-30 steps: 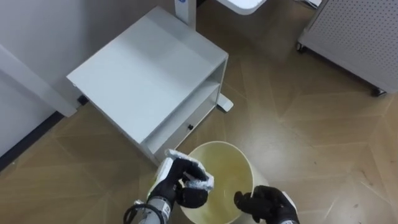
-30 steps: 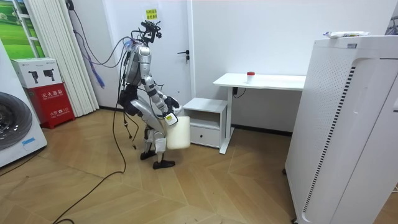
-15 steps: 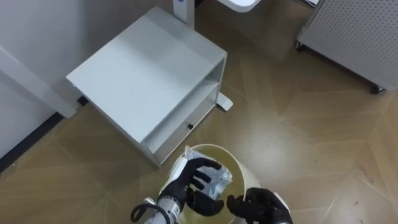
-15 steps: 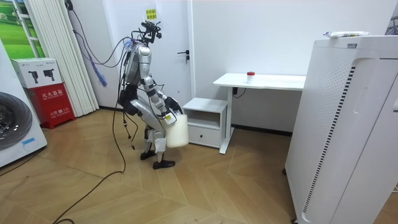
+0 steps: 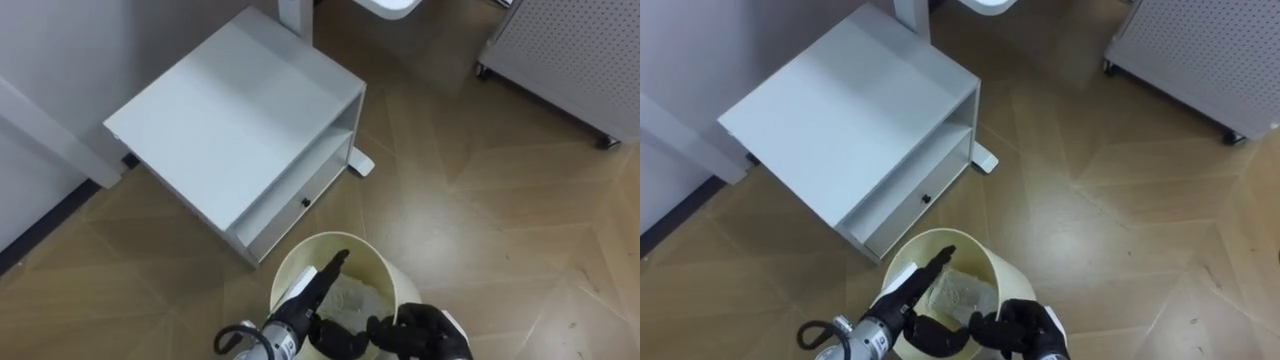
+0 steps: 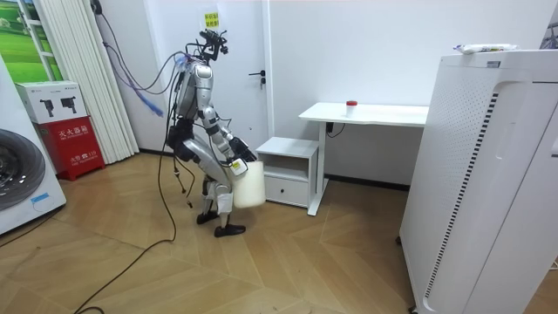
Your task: Pick garbage
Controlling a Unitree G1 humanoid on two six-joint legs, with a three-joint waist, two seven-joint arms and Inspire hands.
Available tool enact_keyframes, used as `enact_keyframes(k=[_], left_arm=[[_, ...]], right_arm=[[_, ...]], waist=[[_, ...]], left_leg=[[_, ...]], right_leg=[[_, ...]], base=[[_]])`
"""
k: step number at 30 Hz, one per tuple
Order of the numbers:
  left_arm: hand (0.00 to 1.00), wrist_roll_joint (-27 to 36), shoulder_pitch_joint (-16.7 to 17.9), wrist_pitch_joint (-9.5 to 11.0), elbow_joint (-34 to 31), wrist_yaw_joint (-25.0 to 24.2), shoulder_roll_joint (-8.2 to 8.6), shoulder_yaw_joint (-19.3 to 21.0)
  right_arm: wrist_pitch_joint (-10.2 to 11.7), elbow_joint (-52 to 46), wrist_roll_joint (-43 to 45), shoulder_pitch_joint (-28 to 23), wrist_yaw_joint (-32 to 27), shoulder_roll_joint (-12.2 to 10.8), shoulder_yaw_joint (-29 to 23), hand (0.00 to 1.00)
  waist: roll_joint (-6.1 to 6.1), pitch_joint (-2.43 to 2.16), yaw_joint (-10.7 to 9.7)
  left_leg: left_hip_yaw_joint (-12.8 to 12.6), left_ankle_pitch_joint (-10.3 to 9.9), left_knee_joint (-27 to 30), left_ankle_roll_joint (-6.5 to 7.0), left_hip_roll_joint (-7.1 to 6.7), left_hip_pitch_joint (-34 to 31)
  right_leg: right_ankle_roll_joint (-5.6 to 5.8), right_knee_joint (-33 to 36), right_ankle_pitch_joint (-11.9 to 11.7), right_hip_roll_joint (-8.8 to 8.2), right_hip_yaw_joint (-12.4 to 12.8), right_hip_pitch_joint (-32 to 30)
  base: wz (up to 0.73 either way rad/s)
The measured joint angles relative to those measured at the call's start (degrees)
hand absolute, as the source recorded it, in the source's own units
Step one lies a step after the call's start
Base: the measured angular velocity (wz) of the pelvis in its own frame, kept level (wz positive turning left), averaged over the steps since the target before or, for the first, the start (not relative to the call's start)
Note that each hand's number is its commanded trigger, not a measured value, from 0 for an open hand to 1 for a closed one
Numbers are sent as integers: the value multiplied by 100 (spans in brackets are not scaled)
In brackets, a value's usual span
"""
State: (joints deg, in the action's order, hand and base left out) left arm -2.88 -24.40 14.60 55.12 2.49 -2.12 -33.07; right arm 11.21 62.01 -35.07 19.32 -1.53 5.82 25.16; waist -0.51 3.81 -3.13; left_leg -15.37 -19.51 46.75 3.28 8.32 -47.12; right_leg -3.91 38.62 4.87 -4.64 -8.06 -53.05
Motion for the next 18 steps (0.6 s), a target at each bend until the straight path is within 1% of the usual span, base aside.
enact_keyframes(k=[4, 7, 11, 13, 14, 15, 16, 18], left_arm=[[0, 18, 59, -5, 0, -80, 1, -7], [0, 20, 146, 1, 0, -89, -6, 17], [0, 12, 272, 20, -3, -93, -6, 18], [0, 13, 339, 47, -16, -80, -47, 39], [0, 13, 387, 52, -64, -67, -103, 56], [0, 19, 459, 51, -222, -55, -157, 128], [0, 20, 485, 67, -282, -37, -172, 164], [0, 47, 594, 130, -571, 67, -228, 377]], right_arm=[[-1, 39, -15, -1, 0, -15, -9, 100], [-1, 52, 2, -31, 42, -26, -6, 100], [0, 51, -69, -73, 46, -16, -11, 100], [2, 51, -62, -116, 48, -1, -14, 100], [4, 51, -40, -162, 49, 9, -21, 100], [23, 57, -16, -219, 60, 16, -65, 100], [36, 68, -23, -256, 68, 20, -87, 100], [74, 96, -77, -387, 127, 41, -195, 100]], waist=[[-2, 0, -48], [-4, -1, -137], [-8, -3, -129], [-7, -4, -128], [-7, -4, -134], [-4, -3, -129], [-3, -4, -114], [4, -11, -112]], left_leg=[[-4, 0, -10, 0, -11, 56], [-1, -3, -17, 2, -9, 162], [-4, -12, -61, 5, -8, 369], [-2, -11, -134, 1, -16, 538], [0, -14, -165, -5, -18, 668], [3, -15, -219, -16, -21, 810], [2, -12, -256, -21, -21, 888], [1, -19, -399, -60, -16, 1225]], right_leg=[[1, 16, 14, -15, 4, 51], [5, 5, 28, -13, 4, 163], [12, -37, 32, -10, -6, 369], [15, -99, 34, -7, -16, 539], [24, -119, 53, -3, -20, 665], [30, -165, 61, 10, -22, 803], [30, -198, 61, 19, -19, 883], [60, -333, 80, 49, -31, 1223]], base=[[0], [0], [0], [0], [0], [0], [0], [0]])
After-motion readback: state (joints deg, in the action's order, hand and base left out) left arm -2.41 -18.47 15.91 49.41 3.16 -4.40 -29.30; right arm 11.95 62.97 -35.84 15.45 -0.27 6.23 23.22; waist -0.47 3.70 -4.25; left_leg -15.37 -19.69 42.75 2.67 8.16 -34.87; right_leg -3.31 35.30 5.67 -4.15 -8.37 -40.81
